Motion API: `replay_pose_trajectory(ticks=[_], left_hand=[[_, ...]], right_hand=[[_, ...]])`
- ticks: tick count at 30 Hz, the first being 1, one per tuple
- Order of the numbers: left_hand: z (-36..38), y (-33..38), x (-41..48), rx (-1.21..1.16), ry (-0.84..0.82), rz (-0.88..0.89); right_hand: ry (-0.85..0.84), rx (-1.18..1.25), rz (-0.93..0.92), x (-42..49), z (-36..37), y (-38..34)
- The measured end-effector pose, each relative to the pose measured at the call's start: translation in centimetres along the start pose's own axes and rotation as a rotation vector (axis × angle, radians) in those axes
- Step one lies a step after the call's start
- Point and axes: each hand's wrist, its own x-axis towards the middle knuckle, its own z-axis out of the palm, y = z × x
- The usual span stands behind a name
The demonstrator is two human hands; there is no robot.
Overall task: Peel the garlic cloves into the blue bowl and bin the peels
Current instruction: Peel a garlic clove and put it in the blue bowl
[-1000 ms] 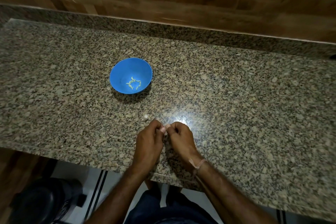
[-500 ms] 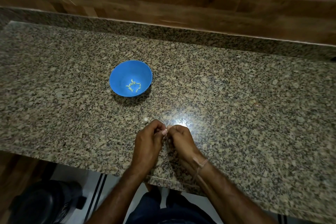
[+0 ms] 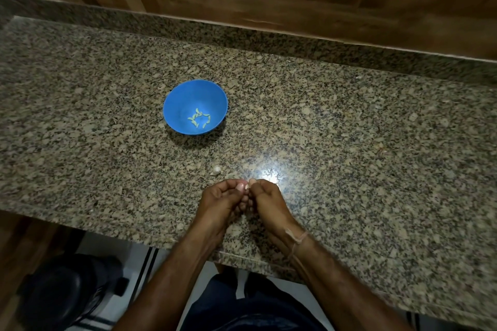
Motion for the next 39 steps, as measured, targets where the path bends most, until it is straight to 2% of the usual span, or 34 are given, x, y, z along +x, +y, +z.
replay_pose_trajectory(ticks=[4, 10, 16, 23, 29, 33, 37, 39], left_hand=[[0.0, 0.1, 0.0, 0.049, 0.006, 0.031], [0.0, -0.2, 0.1, 0.003, 0.005, -0.015], [-0.1, -0.6, 0.5, 0.165, 0.109, 0.105], [-0.4, -0.8, 0.5, 0.257, 0.202, 0.197], [-0.3, -0.8, 0.5, 0.316, 0.2, 0.236], [-0.5, -0.9, 0.6, 0.38, 0.214, 0.269], [-0.6, -0.9, 0.3, 0.585, 0.236, 0.407], [-1.0, -0.8, 0.1, 0.663, 0.223, 0.522]], right_hand=[[0.029, -0.147, -0.052, 0.4, -0.2, 0.2], [0.031, -0.212, -0.108, 0.3, -0.2, 0.4], [0.081, -0.381, -0.241, 0.4, -0.3, 1.0], [0.14, -0.418, -0.321, 0.6, -1.0, 1.2], [0.11, -0.356, -0.394, 0.3, -1.0, 1.0], [0.15, -0.356, -0.401, 0.5, -1.0, 0.9], [0.162, -0.386, -0.389, 0.5, -0.9, 0.9], [0.118, -0.314, -0.311, 0.7, -1.1, 1.0]])
